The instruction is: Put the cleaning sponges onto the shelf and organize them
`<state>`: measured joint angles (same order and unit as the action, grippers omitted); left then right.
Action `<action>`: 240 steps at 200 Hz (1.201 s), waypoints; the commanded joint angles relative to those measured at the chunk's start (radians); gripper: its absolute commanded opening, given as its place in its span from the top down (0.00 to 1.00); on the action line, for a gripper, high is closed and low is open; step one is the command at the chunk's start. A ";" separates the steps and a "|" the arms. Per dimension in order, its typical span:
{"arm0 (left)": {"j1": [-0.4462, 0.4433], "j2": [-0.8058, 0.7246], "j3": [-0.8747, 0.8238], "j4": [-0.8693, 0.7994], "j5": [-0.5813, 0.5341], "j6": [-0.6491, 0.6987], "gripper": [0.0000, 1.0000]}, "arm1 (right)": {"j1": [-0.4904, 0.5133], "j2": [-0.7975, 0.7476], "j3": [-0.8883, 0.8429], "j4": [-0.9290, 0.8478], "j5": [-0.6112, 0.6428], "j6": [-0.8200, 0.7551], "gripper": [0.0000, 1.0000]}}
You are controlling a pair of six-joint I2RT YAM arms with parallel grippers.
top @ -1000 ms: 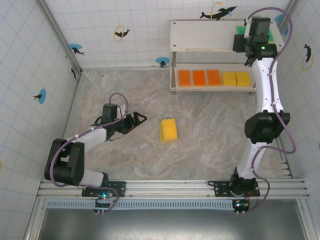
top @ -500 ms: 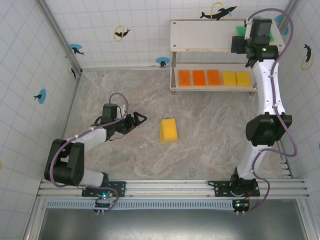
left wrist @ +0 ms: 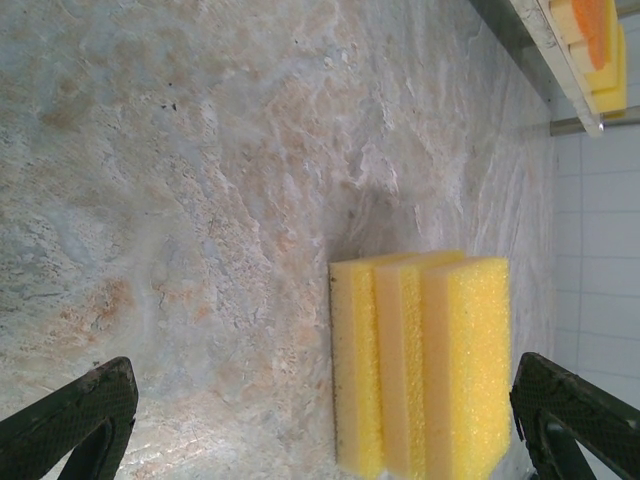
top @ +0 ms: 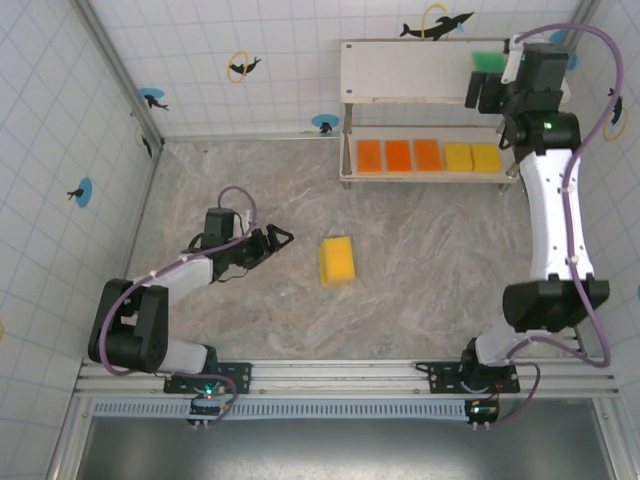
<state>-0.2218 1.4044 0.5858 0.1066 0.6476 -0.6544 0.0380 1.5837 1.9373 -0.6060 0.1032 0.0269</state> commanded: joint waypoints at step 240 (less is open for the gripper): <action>-0.337 0.156 -0.090 0.391 0.131 -0.202 0.02 | 0.632 -0.123 -1.121 0.318 0.128 0.452 0.01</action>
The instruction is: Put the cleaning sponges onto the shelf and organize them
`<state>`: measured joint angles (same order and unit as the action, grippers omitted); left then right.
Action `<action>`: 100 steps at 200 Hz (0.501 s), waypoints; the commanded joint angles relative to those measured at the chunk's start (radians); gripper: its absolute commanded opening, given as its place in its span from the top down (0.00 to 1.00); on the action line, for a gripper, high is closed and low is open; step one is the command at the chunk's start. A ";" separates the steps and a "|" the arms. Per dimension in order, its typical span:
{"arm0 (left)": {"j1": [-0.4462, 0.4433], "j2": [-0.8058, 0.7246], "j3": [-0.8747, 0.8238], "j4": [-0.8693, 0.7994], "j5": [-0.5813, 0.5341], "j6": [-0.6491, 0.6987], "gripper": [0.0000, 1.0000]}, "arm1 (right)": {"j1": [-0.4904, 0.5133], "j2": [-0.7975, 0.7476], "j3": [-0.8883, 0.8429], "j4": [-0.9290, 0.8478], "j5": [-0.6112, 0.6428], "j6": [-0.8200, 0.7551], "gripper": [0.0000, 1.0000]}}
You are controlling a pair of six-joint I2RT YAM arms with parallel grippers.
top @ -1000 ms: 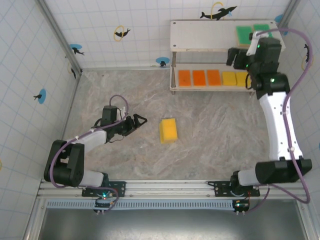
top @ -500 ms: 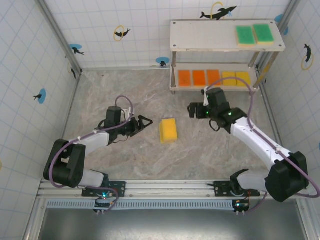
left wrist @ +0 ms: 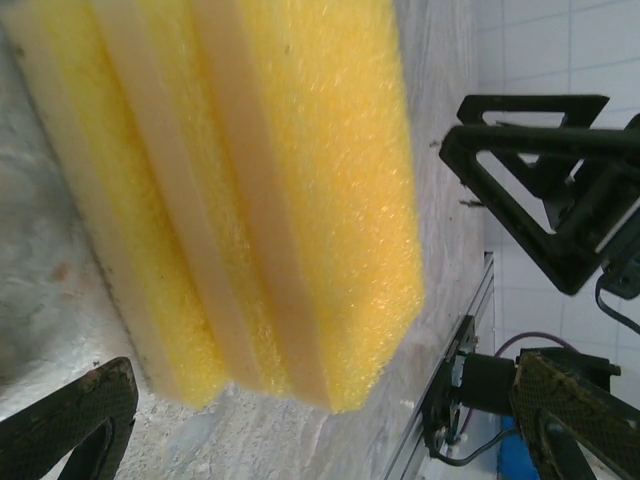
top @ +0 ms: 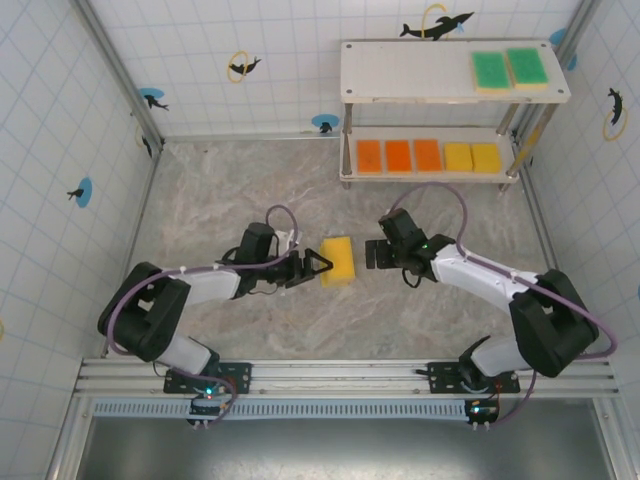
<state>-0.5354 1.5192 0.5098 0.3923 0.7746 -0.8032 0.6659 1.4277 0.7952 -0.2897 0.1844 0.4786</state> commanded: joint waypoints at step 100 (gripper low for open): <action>-0.089 0.246 0.163 0.171 0.033 -0.090 0.02 | -0.021 0.046 0.007 -0.014 0.064 -0.031 0.01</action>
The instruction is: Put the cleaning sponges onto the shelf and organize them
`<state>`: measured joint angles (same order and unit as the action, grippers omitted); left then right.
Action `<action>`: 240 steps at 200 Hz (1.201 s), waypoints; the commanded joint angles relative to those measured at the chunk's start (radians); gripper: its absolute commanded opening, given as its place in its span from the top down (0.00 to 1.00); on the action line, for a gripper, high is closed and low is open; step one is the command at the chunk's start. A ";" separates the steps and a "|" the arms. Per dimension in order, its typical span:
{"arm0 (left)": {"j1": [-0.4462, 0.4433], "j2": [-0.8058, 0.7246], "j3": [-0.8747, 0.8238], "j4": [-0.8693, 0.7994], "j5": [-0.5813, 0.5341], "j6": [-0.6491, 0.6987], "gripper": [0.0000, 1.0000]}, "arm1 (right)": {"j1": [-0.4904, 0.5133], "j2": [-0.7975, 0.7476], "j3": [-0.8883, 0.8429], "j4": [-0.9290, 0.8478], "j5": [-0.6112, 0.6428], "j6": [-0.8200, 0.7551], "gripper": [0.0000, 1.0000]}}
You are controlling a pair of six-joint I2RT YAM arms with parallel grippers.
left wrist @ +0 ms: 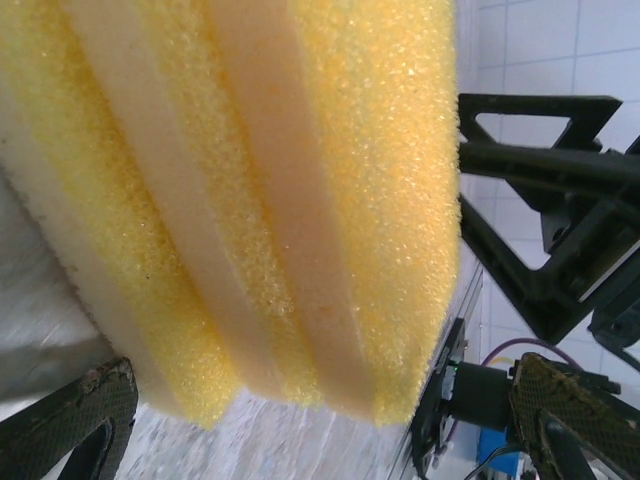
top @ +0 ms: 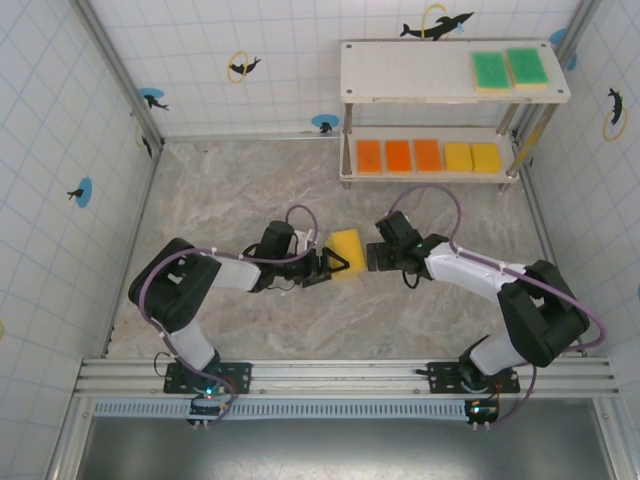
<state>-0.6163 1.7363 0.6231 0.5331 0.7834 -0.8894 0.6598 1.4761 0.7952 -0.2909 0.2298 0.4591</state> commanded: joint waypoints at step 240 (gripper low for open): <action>-0.024 0.273 0.272 0.185 0.088 -0.080 0.03 | -0.188 -0.096 -0.045 -0.022 -0.005 -0.070 0.01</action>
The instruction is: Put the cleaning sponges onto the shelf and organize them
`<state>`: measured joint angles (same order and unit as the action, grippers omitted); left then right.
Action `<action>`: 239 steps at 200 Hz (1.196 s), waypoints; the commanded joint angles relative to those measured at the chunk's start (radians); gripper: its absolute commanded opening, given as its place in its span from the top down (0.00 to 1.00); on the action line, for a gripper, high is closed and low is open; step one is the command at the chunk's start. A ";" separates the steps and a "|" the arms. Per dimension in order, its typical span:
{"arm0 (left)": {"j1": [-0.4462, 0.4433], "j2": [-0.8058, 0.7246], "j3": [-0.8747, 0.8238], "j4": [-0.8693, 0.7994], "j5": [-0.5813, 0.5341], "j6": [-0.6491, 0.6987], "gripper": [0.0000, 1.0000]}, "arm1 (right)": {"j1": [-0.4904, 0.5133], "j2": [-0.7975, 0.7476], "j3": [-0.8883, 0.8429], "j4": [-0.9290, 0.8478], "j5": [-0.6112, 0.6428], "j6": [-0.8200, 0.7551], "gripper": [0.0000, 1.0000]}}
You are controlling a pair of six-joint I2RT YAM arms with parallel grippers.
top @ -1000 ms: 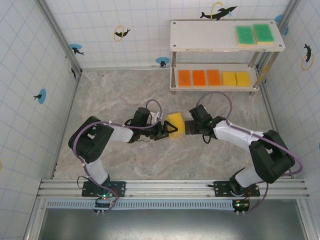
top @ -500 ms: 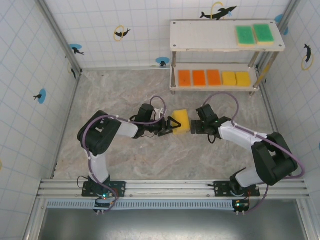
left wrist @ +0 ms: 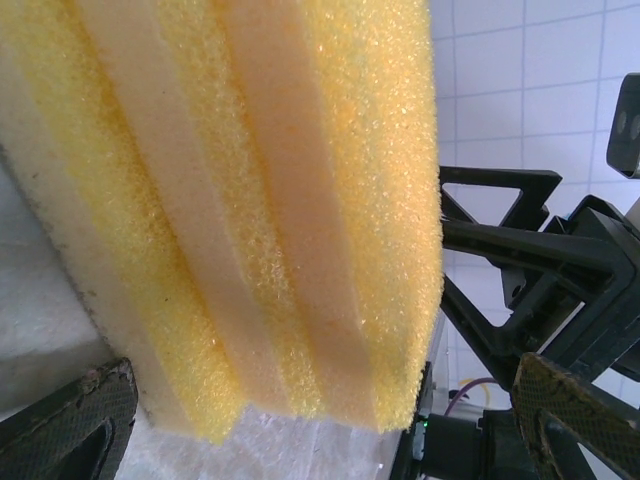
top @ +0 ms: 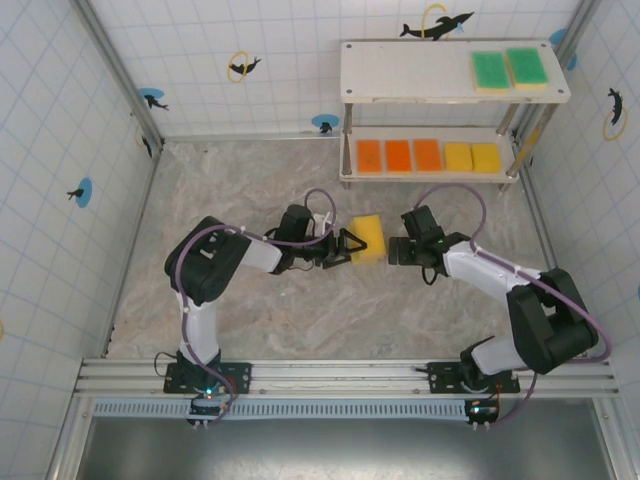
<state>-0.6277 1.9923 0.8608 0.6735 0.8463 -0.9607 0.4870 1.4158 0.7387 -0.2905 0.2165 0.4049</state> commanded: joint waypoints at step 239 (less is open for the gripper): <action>0.021 -0.215 -0.001 -0.109 0.030 0.123 0.02 | -0.082 -0.145 0.024 0.016 -0.365 -0.180 0.01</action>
<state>-0.6437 1.8290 0.9157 0.6052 0.8791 -0.8806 0.3939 1.2320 0.7109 -0.3122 -0.1200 0.2752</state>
